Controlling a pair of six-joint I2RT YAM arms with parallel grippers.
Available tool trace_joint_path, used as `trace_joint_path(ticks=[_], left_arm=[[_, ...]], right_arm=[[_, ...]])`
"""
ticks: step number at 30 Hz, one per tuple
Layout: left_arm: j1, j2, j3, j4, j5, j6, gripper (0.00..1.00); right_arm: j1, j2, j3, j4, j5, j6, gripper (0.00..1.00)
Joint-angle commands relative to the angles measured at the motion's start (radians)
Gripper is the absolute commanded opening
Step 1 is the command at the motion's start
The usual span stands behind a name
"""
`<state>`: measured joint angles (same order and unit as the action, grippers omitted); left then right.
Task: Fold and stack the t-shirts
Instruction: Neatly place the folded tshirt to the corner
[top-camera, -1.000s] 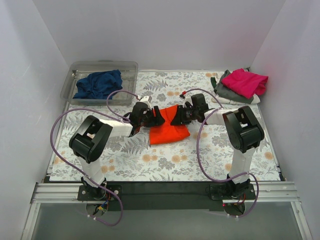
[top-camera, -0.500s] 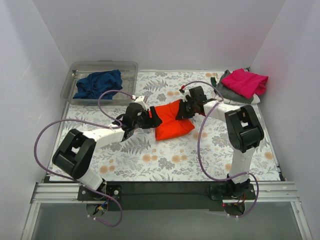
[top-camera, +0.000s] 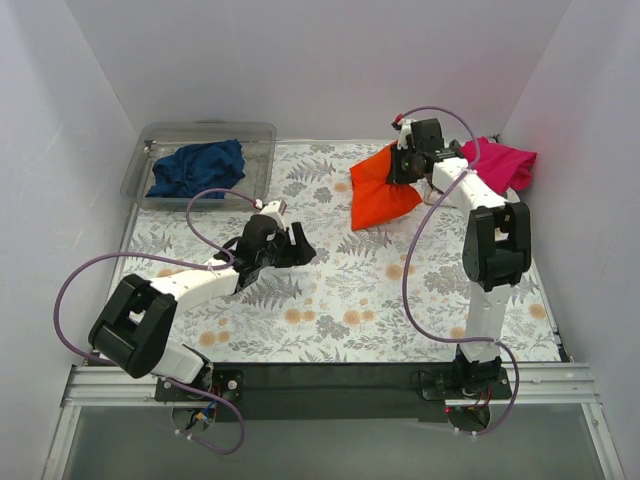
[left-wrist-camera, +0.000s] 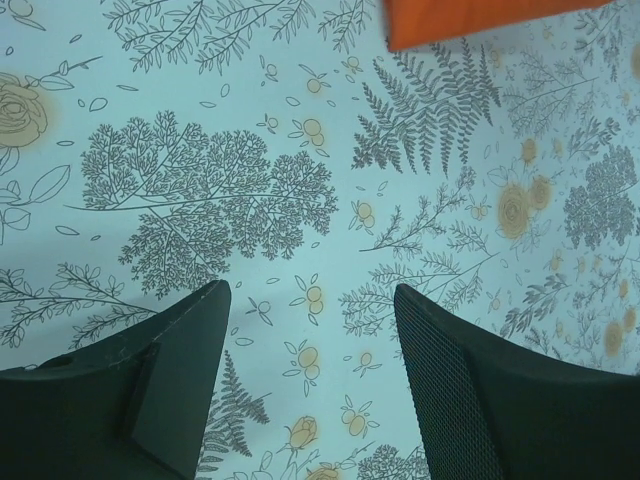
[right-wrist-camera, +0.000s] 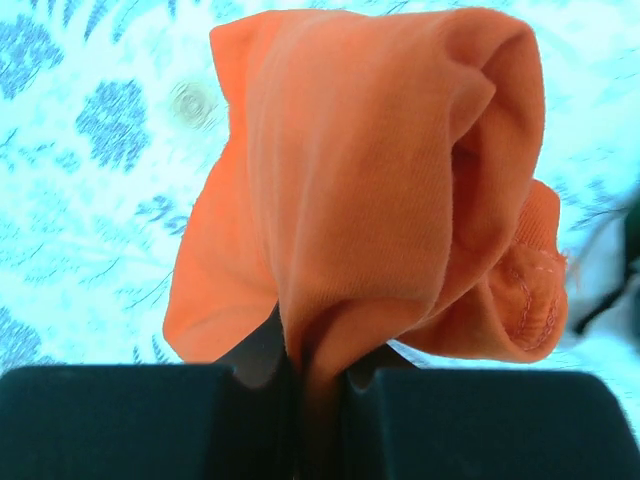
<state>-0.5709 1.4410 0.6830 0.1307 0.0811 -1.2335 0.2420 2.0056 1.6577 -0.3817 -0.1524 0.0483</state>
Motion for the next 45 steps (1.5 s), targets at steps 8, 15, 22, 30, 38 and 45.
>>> trace_joint_path(ticks=[8,15,22,30,38,45], left_arm=[[0.014,0.025,0.000,0.001,-0.004,0.014,0.62],[0.019,0.048,-0.002,0.006,0.009,0.012,0.62],[0.019,0.073,-0.003,0.017,0.026,0.003,0.62],[0.017,0.093,-0.002,0.021,0.043,-0.003,0.62],[0.019,0.099,-0.005,0.015,0.042,-0.004,0.62],[0.019,0.098,-0.008,0.009,0.040,-0.006,0.62]], right_arm=[[-0.118,0.079,0.344,-0.152,0.017,-0.079,0.01],[-0.220,0.039,0.353,-0.171,0.004,-0.094,0.01],[-0.325,-0.011,0.314,-0.167,-0.009,-0.107,0.01],[-0.356,-0.016,0.307,-0.152,0.027,-0.100,0.01],[-0.371,-0.022,0.303,-0.091,0.073,-0.062,0.01],[-0.385,-0.001,0.318,-0.065,0.091,-0.056,0.01]])
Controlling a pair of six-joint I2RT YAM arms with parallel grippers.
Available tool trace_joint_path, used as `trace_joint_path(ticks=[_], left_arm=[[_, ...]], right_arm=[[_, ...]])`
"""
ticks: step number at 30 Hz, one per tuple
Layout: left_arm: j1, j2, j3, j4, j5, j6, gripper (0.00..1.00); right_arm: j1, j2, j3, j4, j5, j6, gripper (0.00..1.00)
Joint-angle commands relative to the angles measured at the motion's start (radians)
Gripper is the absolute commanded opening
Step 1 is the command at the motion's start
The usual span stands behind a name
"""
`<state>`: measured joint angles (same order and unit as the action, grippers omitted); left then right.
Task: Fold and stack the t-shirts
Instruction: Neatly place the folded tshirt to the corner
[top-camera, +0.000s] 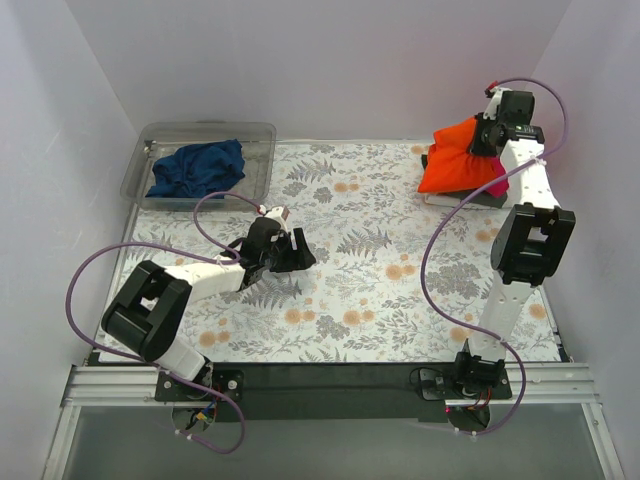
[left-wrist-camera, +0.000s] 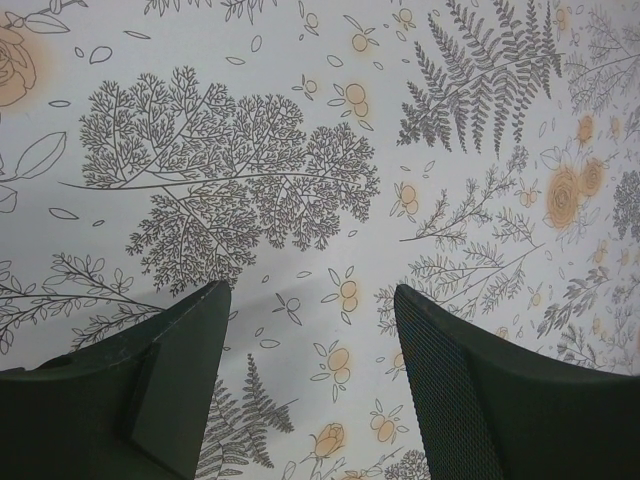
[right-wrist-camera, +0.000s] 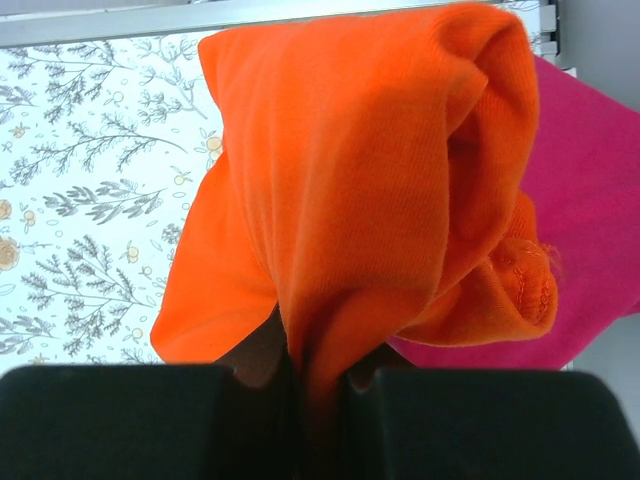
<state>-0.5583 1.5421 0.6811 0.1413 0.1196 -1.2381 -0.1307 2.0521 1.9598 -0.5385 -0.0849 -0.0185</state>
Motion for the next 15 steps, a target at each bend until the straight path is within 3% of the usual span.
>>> trace_joint_path(ticks=[1,15], left_arm=[[0.006,-0.004,-0.008,0.000,0.003,-0.001,0.62],[0.006,0.001,-0.017,-0.005,-0.006,-0.006,0.62]], right_arm=[[-0.014,-0.046,0.019,0.094,0.033,0.011,0.01],[-0.018,0.005,0.034,0.153,0.117,0.003,0.01]])
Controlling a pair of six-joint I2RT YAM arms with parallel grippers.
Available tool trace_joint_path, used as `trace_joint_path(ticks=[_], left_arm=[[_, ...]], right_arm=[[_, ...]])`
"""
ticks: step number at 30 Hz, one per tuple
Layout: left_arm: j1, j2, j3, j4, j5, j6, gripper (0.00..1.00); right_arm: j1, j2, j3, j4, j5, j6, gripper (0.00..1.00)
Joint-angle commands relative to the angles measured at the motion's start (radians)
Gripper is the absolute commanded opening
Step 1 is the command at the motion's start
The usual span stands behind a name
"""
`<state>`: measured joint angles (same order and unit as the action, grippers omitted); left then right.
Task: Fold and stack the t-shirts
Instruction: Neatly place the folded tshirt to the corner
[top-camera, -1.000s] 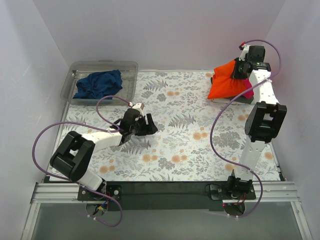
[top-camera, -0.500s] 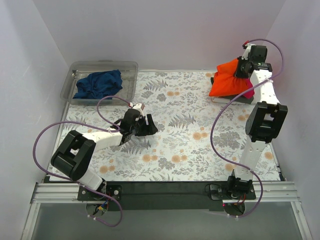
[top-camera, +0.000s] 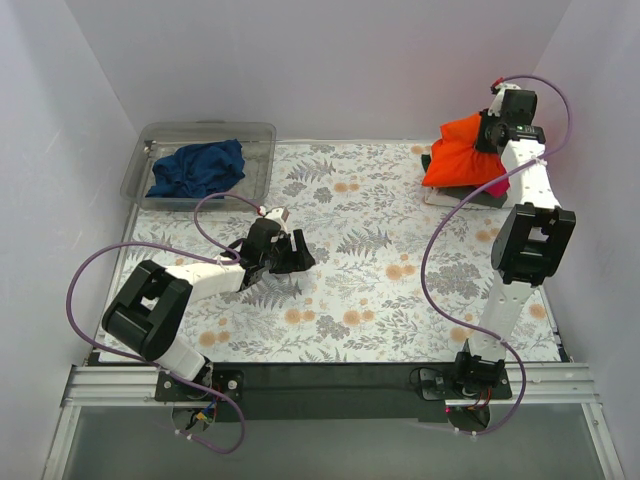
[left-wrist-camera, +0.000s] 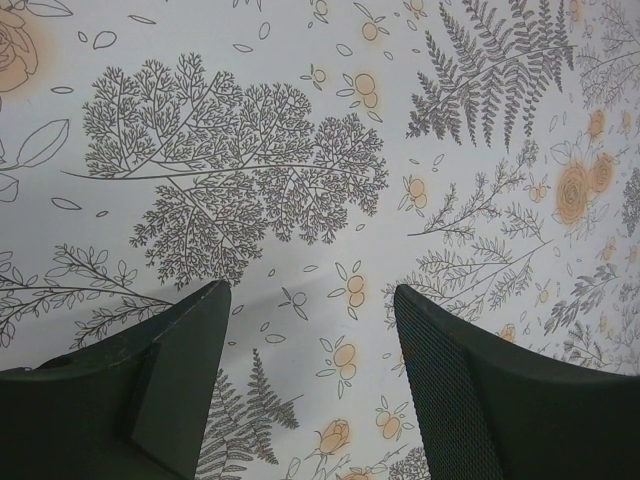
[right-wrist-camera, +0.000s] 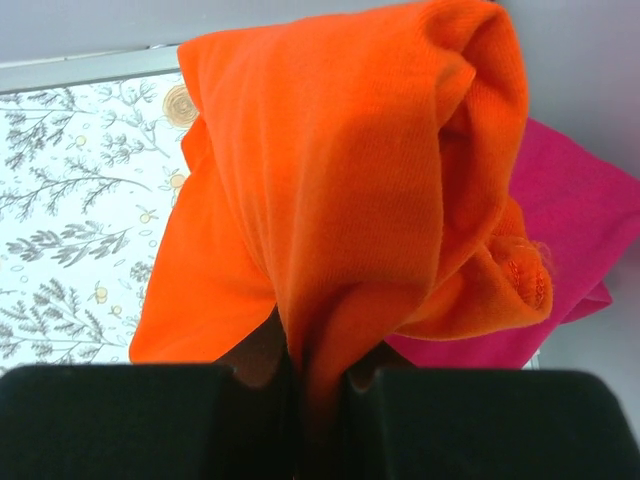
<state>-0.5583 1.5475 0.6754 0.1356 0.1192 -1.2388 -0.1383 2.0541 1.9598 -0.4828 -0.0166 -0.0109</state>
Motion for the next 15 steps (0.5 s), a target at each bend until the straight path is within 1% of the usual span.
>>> trace_joint_path(ticks=[1,7,11,13,14,15], left_arm=[[0.006,-0.003,-0.013,-0.001,-0.007,-0.005,0.62],[0.005,0.008,-0.013,-0.004,-0.007,-0.008,0.62],[0.006,0.010,-0.016,-0.005,-0.007,-0.011,0.62],[0.006,0.011,-0.017,-0.004,-0.009,-0.013,0.62],[0.006,0.013,-0.014,-0.004,-0.009,-0.013,0.62],[0.006,0.014,-0.013,-0.007,-0.012,-0.011,0.62]], right_arm=[[-0.011,0.006,0.028,0.108,0.067,-0.009,0.01],[-0.012,0.040,0.008,0.130,0.093,-0.031,0.01],[-0.015,0.057,0.008,0.145,0.148,-0.043,0.01],[-0.015,0.063,0.010,0.150,0.170,-0.047,0.07],[-0.015,0.067,0.013,0.150,0.179,-0.047,0.20],[-0.015,0.067,0.014,0.150,0.187,-0.049,0.26]])
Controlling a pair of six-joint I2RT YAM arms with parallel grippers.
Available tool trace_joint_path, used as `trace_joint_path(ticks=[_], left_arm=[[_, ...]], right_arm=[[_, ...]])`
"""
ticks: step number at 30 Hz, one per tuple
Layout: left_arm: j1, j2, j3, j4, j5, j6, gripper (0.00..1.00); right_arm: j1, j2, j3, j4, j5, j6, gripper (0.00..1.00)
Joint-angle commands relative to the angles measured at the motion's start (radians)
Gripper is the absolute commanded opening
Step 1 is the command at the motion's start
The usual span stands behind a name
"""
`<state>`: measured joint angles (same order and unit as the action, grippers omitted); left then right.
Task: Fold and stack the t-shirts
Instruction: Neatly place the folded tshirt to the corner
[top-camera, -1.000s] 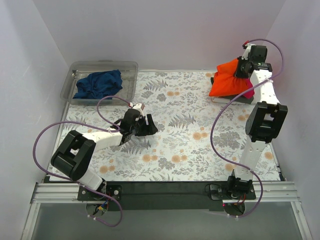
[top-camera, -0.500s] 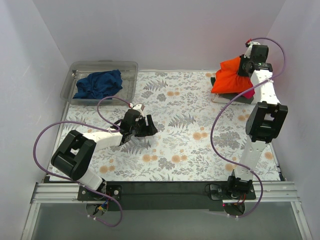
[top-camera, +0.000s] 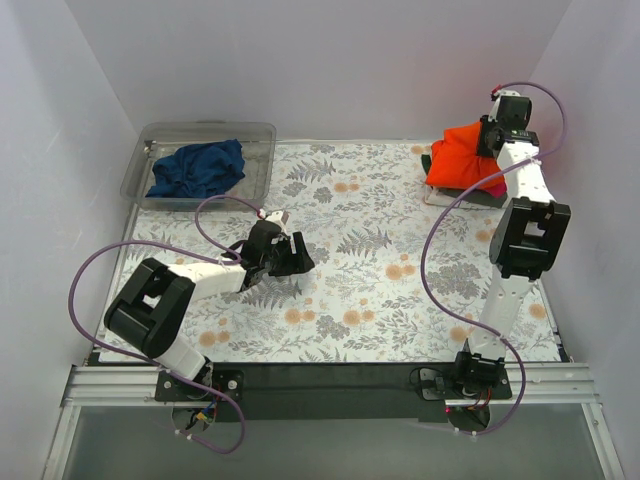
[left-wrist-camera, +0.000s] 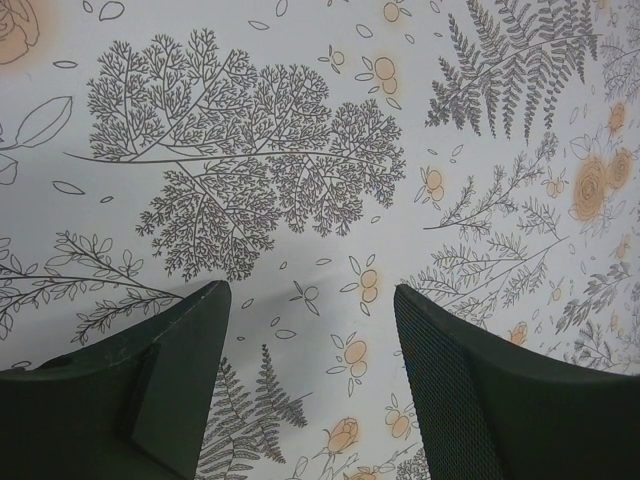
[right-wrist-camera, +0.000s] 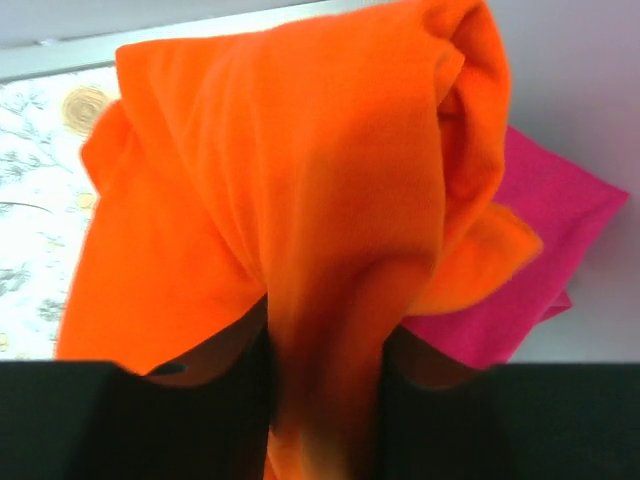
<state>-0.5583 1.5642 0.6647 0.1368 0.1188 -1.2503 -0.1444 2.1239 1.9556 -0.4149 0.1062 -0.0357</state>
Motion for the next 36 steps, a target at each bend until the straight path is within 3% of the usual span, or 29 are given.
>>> trace_joint_path(ticks=[1,2,4,5,8,15,20,29,34,36], left_arm=[[0.006,0.000,-0.001,-0.008,-0.008,0.000,0.62],[0.006,0.000,0.003,-0.008,-0.010,0.000,0.62],[0.006,-0.001,0.004,-0.009,-0.008,0.000,0.62],[0.005,-0.003,0.003,-0.011,-0.011,0.000,0.62],[0.006,-0.006,0.001,-0.009,-0.015,0.002,0.62],[0.006,-0.018,0.007,-0.013,-0.018,0.005,0.62],[0.006,-0.053,0.024,-0.023,-0.054,0.009,0.62],[0.006,-0.251,-0.005,-0.064,-0.220,0.029,0.64],[0.006,-0.369,-0.022,-0.108,-0.245,0.037,0.64],[0.006,-0.447,-0.028,-0.132,-0.332,0.020,0.64]], right_arm=[[-0.009,0.001,0.020,0.085,0.070,-0.023,0.32],[-0.009,0.004,0.022,0.087,0.087,-0.023,0.45],[-0.009,0.004,0.023,0.094,0.107,-0.023,0.59],[-0.009,0.004,0.023,0.097,0.112,-0.024,0.75],[-0.009,0.002,0.020,0.105,0.119,-0.027,0.97],[-0.007,-0.088,-0.056,0.139,0.112,-0.015,0.98],[0.015,-0.234,-0.260,0.260,0.139,-0.010,0.98],[0.066,-0.456,-0.564,0.488,0.162,0.051,0.98],[0.078,-0.591,-0.704,0.479,0.091,0.091,0.98],[0.078,-0.654,-0.762,0.443,0.025,0.117,0.98]])
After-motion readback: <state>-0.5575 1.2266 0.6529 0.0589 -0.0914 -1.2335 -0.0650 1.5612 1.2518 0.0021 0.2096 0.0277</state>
